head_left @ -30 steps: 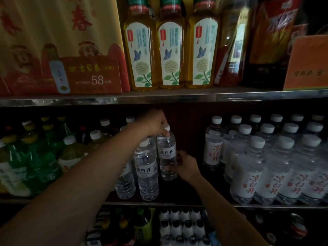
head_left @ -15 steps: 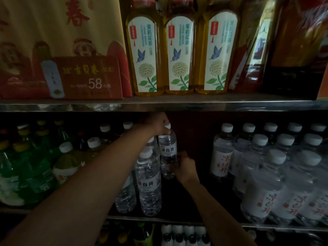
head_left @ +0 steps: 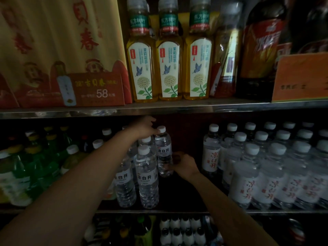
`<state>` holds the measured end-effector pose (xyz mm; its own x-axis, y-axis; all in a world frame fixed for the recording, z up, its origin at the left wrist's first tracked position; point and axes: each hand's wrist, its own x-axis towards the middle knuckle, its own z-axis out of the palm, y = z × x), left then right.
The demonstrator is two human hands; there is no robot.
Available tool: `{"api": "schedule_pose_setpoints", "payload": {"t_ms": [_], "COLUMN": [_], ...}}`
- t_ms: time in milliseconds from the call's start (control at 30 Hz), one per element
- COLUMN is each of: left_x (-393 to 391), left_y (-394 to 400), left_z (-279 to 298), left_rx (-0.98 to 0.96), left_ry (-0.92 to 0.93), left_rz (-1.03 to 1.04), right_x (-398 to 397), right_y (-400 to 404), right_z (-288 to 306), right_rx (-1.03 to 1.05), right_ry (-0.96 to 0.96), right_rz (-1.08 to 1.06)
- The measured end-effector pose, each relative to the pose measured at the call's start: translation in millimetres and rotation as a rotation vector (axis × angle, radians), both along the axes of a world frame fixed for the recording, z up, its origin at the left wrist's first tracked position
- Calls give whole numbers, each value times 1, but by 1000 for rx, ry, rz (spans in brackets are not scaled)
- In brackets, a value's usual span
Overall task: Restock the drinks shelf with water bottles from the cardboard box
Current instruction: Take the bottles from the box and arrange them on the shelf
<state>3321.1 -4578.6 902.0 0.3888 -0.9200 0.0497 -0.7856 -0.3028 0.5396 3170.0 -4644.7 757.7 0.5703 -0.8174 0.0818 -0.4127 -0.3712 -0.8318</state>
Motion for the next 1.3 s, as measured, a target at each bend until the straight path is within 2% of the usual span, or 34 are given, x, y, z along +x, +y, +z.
{"api": "schedule_pose_setpoints", "payload": {"t_ms": [233,367,600,733,1000,1300], "left_x": [-25,-55,-121,-160,-236,-361], "left_y": [81,141,237,279,316,363], "left_z": [7,-4,-35,-51,-80,-151], "left_rx": [-149,-194,-19,35,160,173], "left_ry": [66,96,42,39,104,100], "left_rz": [26,-40,-219,-253,-317,-469], "right_x": [-50,-91,-163,-198,-286,-421], "right_y": [51,100,205,258,334,416], "right_z": [34,48,46,41,23,-29], "right_rx": [-20,-85,-121,-119,-110,-41], "right_ry": [-49,-22,82,154,228,284], "right_rz": [-77,-148,-183,-171,-239,-363]}}
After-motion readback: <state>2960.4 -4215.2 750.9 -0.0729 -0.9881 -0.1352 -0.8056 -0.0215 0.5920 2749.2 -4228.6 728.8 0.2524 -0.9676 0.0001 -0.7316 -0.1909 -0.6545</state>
